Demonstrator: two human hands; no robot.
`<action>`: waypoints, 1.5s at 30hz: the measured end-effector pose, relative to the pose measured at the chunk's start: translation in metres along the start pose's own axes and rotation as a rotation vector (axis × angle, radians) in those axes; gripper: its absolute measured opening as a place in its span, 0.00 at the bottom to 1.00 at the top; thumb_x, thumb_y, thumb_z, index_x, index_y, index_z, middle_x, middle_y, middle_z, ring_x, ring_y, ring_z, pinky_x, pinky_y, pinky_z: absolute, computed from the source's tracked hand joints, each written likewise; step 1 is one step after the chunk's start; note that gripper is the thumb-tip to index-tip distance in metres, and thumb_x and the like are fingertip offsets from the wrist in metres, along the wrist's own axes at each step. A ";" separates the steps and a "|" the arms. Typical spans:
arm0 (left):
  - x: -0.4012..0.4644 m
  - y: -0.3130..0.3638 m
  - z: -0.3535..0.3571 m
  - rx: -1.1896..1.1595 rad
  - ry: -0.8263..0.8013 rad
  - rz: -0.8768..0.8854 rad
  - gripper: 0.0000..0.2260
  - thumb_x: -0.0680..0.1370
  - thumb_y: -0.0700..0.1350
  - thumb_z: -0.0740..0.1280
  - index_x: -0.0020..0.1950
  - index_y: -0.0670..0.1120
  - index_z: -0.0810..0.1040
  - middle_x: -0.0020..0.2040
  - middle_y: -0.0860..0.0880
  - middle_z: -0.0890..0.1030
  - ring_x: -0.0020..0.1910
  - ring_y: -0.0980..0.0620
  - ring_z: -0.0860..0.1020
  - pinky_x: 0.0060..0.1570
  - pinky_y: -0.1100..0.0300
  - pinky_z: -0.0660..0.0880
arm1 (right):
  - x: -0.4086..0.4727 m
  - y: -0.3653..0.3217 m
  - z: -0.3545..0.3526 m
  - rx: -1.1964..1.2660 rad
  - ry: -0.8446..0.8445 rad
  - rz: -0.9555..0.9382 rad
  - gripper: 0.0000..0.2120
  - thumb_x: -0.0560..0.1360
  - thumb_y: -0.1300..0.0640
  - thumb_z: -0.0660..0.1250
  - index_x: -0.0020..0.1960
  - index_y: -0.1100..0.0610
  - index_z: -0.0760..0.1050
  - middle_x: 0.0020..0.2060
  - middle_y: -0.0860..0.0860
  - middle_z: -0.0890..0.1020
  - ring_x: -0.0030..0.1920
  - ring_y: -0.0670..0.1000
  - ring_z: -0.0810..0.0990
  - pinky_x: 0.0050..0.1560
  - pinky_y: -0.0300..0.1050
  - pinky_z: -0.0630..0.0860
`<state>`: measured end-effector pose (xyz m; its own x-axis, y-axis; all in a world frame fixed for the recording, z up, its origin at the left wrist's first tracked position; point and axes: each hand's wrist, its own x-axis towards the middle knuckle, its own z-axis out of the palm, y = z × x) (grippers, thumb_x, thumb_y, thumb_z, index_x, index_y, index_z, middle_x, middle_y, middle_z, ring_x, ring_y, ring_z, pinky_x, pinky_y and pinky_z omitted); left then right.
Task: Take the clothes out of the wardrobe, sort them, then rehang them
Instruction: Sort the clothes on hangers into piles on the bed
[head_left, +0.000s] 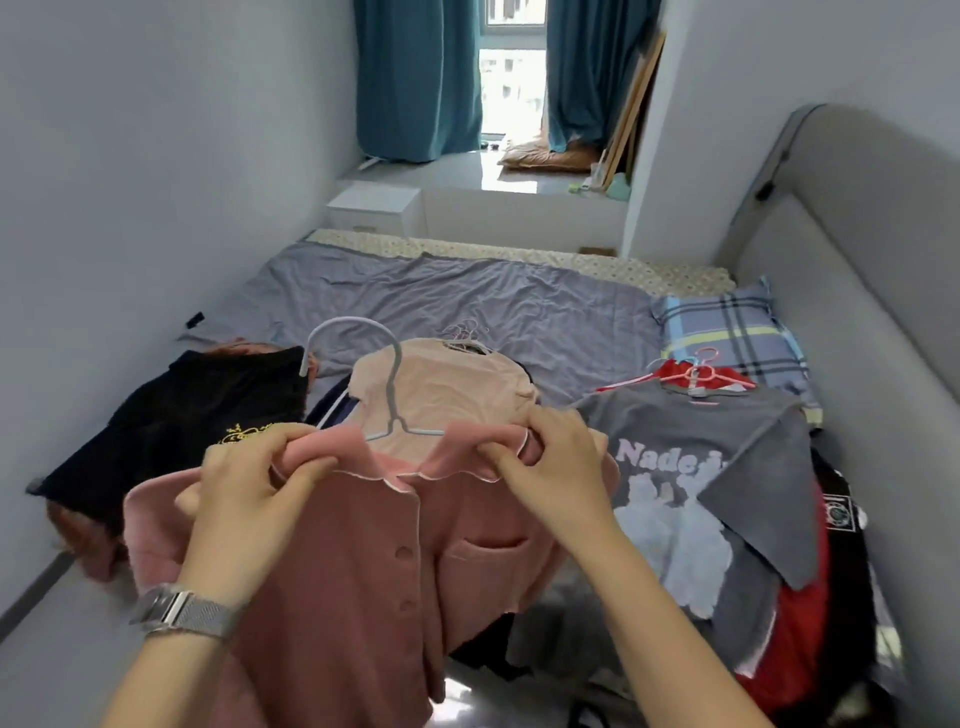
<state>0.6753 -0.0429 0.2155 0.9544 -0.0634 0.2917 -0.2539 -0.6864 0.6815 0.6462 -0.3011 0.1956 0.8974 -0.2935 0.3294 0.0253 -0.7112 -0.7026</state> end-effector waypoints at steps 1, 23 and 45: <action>0.005 0.007 0.005 -0.011 -0.013 0.039 0.12 0.68 0.59 0.62 0.48 0.60 0.78 0.41 0.58 0.81 0.47 0.49 0.77 0.49 0.42 0.73 | 0.000 0.002 -0.013 -0.027 0.019 0.010 0.11 0.67 0.44 0.73 0.37 0.45 0.71 0.32 0.38 0.72 0.43 0.41 0.67 0.51 0.44 0.58; 0.117 0.207 0.315 -0.252 -0.387 0.274 0.13 0.68 0.59 0.60 0.50 0.63 0.77 0.43 0.56 0.81 0.46 0.51 0.77 0.53 0.47 0.72 | 0.083 0.235 -0.229 -0.388 0.331 0.315 0.06 0.69 0.46 0.71 0.43 0.46 0.77 0.44 0.43 0.81 0.52 0.51 0.75 0.56 0.51 0.62; 0.208 0.117 0.391 0.045 -0.430 -0.041 0.11 0.75 0.36 0.66 0.56 0.46 0.79 0.50 0.54 0.77 0.51 0.55 0.74 0.50 0.65 0.67 | 0.257 0.462 -0.058 -0.665 -0.328 0.479 0.23 0.70 0.59 0.64 0.65 0.49 0.70 0.61 0.52 0.72 0.63 0.56 0.70 0.64 0.55 0.64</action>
<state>0.9054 -0.4201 0.0932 0.9445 -0.3250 -0.0481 -0.2163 -0.7252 0.6537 0.8634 -0.7423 -0.0077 0.8299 -0.5295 -0.1760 -0.5555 -0.8134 -0.1723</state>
